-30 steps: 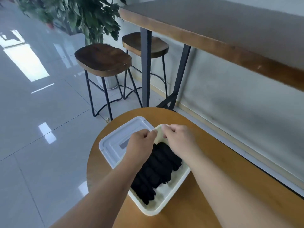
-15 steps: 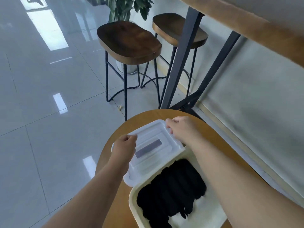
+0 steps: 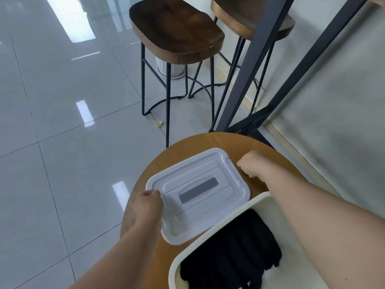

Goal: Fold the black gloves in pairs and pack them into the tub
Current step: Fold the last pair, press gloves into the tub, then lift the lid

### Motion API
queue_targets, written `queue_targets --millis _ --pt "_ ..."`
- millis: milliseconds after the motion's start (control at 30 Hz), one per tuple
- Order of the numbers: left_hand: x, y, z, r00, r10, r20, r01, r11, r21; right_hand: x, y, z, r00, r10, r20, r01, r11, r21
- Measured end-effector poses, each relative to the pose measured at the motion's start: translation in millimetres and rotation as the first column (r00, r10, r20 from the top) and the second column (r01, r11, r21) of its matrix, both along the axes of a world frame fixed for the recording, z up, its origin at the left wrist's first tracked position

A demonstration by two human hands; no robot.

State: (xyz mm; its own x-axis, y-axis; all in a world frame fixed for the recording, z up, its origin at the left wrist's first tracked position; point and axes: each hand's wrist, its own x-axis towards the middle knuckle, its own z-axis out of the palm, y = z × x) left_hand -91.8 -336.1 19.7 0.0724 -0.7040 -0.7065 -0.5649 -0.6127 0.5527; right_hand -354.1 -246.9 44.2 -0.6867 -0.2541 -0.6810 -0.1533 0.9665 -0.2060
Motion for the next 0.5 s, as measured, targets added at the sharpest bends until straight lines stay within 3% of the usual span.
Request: queue_targets --millis 267,500 --pt "0 2 -9 0.990 0.135 0.027 -0.137 0.988 0.072 0 -4 -10 0.995 0.094 0.016 -0.095 0.993 0.064" --pt "-3 4 -16 0.989 0.139 0.041 -0.142 0.987 0.081 -1 -1 -12 0.990 -0.039 0.133 0.043 0.999 -0.024"
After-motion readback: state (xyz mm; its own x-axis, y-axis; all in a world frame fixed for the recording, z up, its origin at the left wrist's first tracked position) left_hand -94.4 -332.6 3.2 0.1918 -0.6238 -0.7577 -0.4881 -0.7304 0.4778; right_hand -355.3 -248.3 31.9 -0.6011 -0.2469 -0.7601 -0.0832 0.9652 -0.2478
